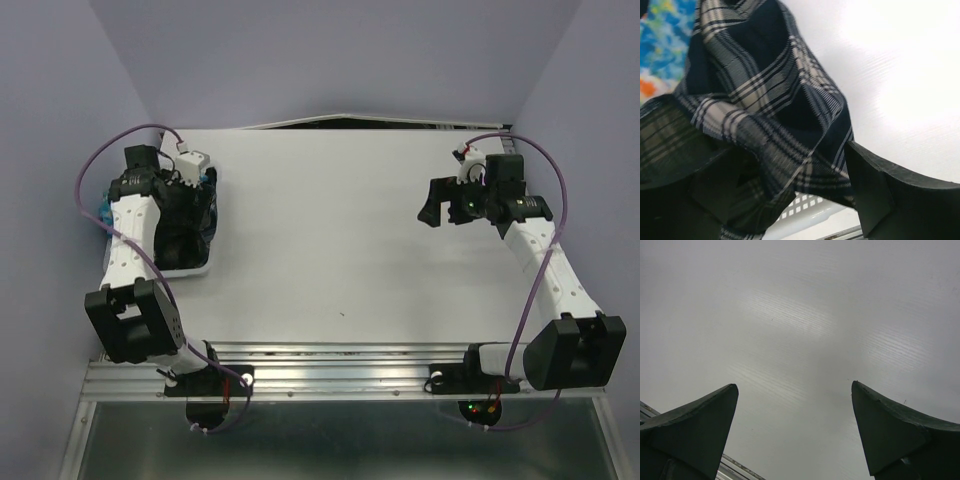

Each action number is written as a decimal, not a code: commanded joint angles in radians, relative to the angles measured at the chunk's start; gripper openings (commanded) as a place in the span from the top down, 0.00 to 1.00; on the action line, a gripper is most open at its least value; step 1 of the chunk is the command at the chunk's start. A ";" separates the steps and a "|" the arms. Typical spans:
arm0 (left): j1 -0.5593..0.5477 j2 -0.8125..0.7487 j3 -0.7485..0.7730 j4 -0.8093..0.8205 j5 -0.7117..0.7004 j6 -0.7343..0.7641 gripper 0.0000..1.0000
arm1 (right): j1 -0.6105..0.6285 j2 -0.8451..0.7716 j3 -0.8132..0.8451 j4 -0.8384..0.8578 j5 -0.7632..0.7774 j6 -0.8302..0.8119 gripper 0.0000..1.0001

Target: Fold and stack the skirts

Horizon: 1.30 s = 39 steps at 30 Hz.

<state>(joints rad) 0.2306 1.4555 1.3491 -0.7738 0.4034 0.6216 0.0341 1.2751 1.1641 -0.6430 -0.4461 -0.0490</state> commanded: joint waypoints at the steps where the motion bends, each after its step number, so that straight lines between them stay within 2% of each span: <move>1: -0.036 0.005 -0.022 0.090 -0.032 -0.019 0.25 | 0.001 -0.037 0.022 0.017 -0.002 -0.015 0.00; 2: -0.037 0.005 -0.018 0.091 -0.031 -0.026 0.42 | 0.001 -0.039 0.023 0.014 0.000 -0.014 0.00; 5: -0.036 -0.007 0.015 0.099 -0.037 -0.065 0.67 | 0.001 -0.043 0.023 0.013 0.000 -0.012 0.00; 6: -0.034 -0.029 0.037 0.111 -0.041 -0.081 0.99 | 0.001 -0.043 0.023 0.014 -0.003 -0.011 0.00; 8: -0.034 -0.050 0.079 0.113 -0.043 -0.128 1.00 | 0.001 -0.042 0.025 0.013 -0.006 -0.011 0.00; 11: -0.034 -0.104 0.218 0.123 -0.055 -0.218 1.00 | 0.001 -0.040 0.029 0.014 -0.014 -0.008 0.00; 12: -0.033 -0.113 0.310 0.136 -0.058 -0.244 1.00 | 0.001 -0.039 0.034 0.014 -0.017 -0.005 0.00; 16: -0.033 -0.158 0.509 0.235 -0.052 -0.373 1.00 | 0.001 -0.039 0.045 0.013 -0.025 0.000 0.00; 21: -0.036 -0.133 0.725 0.372 0.078 -0.518 1.00 | 0.001 -0.033 0.058 0.017 -0.028 0.006 0.00; 25: -0.086 -0.086 0.788 0.528 0.254 -0.662 1.00 | 0.001 -0.023 0.072 0.013 -0.031 0.008 0.00; 27: -0.135 -0.075 0.786 0.596 0.299 -0.698 1.00 | 0.001 -0.023 0.080 0.011 -0.022 0.009 0.00; 28: -0.193 -0.067 0.786 0.643 0.330 -0.706 1.00 | 0.001 -0.023 0.088 0.012 -0.011 0.009 0.00; 31: -0.307 -0.040 0.792 0.717 0.339 -0.733 1.00 | 0.001 -0.023 0.097 0.013 0.004 0.009 0.00; 34: -0.364 0.006 0.831 0.774 0.367 -0.769 1.00 | 0.001 -0.022 0.111 0.011 0.012 0.009 0.00; 36: -0.408 0.017 0.829 0.902 0.365 -0.808 1.00 | 0.001 -0.019 0.117 0.013 0.015 0.009 0.00; 39: -0.450 0.052 0.860 0.999 0.345 -0.870 1.00 | 0.001 -0.016 0.117 0.014 -0.019 -0.003 0.00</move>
<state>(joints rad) -0.1757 1.5406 2.1216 -0.0834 0.7219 -0.1509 0.0341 1.2636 1.2312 -0.6460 -0.4454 -0.0479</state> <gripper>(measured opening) 0.062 0.999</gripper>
